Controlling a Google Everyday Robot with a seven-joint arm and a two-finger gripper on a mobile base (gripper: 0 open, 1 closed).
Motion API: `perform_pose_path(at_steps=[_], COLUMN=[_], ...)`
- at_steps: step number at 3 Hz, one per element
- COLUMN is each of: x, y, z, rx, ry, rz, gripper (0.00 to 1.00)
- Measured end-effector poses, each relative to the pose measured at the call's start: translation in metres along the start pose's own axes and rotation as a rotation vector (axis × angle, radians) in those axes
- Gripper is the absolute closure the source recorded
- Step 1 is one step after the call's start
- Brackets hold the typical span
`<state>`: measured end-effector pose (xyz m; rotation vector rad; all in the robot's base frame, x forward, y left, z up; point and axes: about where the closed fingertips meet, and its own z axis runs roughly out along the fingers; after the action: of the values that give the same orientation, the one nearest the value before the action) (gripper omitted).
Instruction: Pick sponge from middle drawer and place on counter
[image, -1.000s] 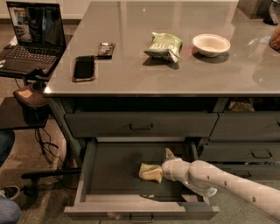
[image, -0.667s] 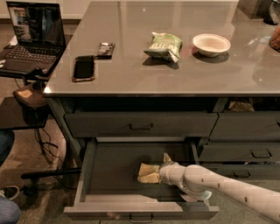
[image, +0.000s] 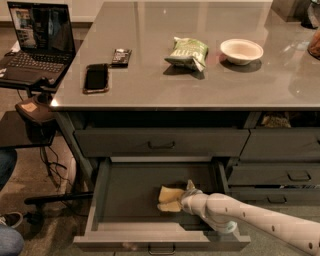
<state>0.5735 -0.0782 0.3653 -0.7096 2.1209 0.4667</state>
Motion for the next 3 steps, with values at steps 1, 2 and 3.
perform_pose_path(at_steps=[1, 2, 3], x=[0.0, 0.0, 0.0], y=[0.0, 0.0, 0.0], z=[0.0, 0.0, 0.0], rx=[0.0, 0.0, 0.0], ry=[0.0, 0.0, 0.0], rz=[0.0, 0.0, 0.0], gripper=[0.19, 0.42, 0.65])
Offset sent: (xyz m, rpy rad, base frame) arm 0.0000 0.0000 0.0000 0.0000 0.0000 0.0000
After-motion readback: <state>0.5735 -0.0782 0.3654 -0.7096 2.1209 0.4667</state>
